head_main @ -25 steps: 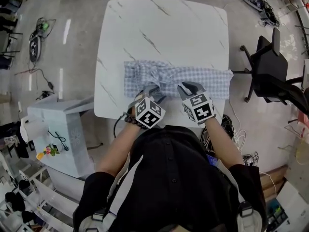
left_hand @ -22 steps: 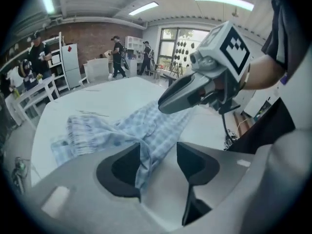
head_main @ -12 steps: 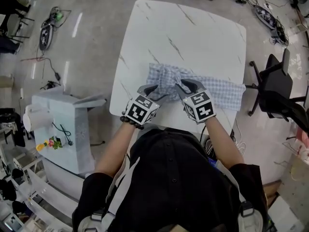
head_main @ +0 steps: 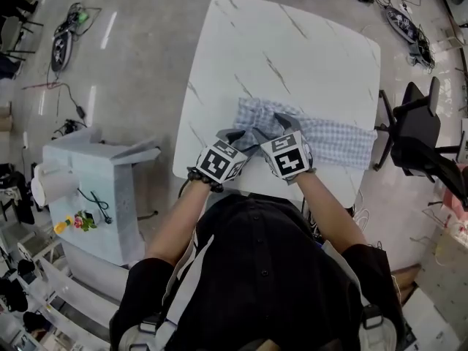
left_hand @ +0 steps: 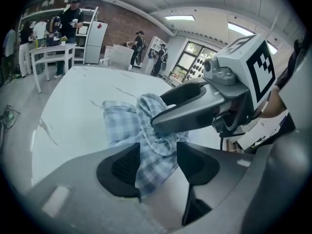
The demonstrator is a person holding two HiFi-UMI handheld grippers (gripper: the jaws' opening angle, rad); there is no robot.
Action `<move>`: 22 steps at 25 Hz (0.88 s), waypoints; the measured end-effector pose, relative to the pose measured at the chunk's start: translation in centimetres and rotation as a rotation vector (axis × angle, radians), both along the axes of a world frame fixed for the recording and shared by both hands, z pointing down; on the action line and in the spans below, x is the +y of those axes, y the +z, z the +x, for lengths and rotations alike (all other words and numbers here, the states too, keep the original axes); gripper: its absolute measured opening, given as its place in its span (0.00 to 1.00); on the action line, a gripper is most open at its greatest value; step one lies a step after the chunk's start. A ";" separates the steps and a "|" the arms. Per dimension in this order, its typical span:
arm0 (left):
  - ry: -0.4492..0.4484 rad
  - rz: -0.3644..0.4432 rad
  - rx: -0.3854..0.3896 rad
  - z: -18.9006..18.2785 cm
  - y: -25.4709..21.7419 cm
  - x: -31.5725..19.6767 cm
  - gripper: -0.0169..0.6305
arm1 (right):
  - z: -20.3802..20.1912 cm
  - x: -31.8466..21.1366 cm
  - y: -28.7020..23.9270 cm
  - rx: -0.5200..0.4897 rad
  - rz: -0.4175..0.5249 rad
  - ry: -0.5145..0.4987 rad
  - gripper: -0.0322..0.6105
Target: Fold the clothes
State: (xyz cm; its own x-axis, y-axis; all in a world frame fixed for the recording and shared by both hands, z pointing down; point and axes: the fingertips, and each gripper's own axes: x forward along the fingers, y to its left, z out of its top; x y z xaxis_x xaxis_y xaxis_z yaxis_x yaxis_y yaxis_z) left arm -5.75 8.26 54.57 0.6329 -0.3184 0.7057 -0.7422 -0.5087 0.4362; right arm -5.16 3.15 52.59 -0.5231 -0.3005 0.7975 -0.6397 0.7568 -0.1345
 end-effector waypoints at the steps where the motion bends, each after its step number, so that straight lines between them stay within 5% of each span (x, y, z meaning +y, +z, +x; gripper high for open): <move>1: 0.005 -0.003 0.007 -0.1 0.1 0.0 0.40 | -0.3 0.2 0.3 0.015 -0.003 -0.009 0.51; 7: 0.010 -0.034 0.052 -1.4 0.4 0.9 0.40 | -0.7 0.9 3.5 0.144 -0.018 -0.013 0.59; 12: 0.017 -0.024 0.060 -3.3 0.5 1.5 0.40 | -0.8 0.6 5.4 0.202 -0.030 0.037 0.52; 22: 0.159 0.021 0.053 -2.3 0.2 1.1 0.40 | 0.8 -0.2 4.3 0.084 -0.014 0.108 0.40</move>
